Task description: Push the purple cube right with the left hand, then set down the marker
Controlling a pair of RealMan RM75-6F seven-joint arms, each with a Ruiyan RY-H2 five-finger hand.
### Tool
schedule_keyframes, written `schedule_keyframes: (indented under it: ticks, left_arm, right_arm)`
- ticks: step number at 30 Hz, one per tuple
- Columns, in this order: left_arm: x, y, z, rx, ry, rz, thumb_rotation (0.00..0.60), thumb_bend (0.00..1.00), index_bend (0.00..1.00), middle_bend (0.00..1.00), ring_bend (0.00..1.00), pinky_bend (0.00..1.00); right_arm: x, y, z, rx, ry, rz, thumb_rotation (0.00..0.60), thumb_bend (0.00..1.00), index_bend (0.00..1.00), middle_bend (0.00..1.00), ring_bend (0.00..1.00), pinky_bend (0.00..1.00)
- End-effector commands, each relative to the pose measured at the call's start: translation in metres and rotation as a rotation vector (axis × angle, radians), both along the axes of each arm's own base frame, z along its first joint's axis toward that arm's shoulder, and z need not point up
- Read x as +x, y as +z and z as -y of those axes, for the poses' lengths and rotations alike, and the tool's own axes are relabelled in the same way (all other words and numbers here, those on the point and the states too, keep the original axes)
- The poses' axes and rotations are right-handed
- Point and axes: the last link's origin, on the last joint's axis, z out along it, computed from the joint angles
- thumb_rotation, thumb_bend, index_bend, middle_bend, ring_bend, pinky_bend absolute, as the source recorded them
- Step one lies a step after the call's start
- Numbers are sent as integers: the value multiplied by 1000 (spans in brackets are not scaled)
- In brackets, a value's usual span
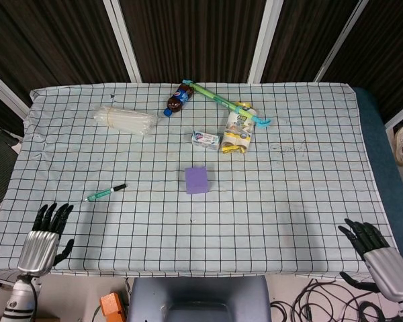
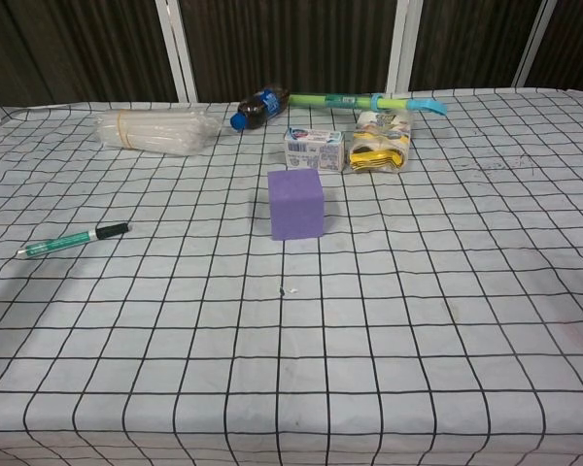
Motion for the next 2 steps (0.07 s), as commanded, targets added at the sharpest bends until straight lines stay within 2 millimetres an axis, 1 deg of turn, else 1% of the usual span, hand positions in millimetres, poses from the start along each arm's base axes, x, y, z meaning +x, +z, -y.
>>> schedule_keyframes:
  ticks: [1, 2]
  left_arm:
    - [5, 6, 8, -75, -18, 17, 600, 358, 0, 66, 0, 0]
    - [5, 7, 8, -69, -26, 14, 600, 358, 0, 66, 0, 0]
  right_arm:
    - [1, -6, 1, 7, -1, -15, 600, 365, 0, 0, 0, 47]
    - [2, -6, 1, 6, -3, -17, 600, 364, 0, 0, 0, 47]
